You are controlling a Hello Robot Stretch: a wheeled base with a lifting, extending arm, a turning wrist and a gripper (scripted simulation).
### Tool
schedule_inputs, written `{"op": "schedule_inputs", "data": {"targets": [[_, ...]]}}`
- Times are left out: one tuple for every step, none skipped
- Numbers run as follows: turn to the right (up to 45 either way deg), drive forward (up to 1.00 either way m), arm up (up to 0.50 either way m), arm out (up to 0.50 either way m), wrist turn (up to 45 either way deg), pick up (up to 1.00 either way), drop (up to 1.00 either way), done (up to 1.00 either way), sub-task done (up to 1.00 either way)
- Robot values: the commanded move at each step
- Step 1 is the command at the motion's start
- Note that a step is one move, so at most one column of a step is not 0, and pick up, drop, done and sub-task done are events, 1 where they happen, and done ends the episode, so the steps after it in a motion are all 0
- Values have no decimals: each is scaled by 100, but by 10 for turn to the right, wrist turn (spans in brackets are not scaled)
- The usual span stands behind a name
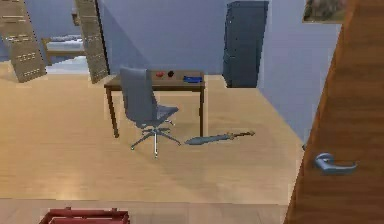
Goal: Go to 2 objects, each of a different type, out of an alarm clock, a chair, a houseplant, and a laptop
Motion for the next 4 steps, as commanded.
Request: {"op": "schedule_inputs", "data": {"targets": [[0, 100, 0, 0, 0, 0, 0, 0, 0], [0, 25, 0, 0, 0, 0, 0, 0, 0], [-240, 0, 0, 0, 0, 0, 0, 0, 0], [0, 0, 0, 0, 0, 0, 0, 100, 0]]}}
